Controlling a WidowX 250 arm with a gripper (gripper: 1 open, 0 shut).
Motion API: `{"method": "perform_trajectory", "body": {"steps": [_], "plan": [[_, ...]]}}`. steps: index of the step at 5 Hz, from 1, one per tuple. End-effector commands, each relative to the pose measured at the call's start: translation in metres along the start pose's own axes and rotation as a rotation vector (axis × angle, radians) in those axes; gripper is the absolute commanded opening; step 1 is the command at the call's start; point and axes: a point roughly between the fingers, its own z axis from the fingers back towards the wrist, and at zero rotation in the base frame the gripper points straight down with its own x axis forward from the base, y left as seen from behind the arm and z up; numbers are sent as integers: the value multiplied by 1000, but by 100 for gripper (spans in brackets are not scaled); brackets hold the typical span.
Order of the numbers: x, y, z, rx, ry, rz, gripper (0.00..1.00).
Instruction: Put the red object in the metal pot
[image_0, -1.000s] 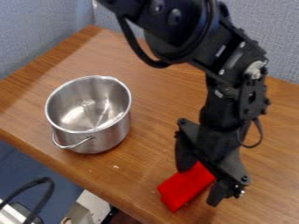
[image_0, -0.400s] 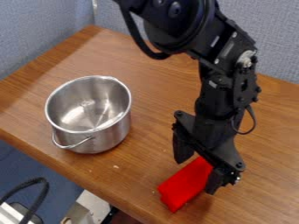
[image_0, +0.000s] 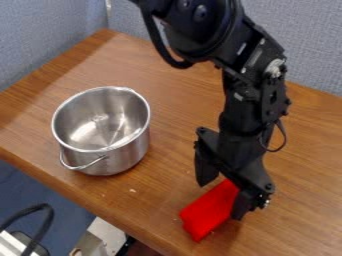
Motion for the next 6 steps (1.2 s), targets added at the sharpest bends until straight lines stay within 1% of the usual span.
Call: {"method": "perform_trajectory", "body": {"steps": [1, 3, 6], "plan": [[9, 7, 5, 6, -33, 23, 100], [9, 11, 1, 10, -32, 45, 100], [12, 14, -1, 22, -31, 64, 100]]}}
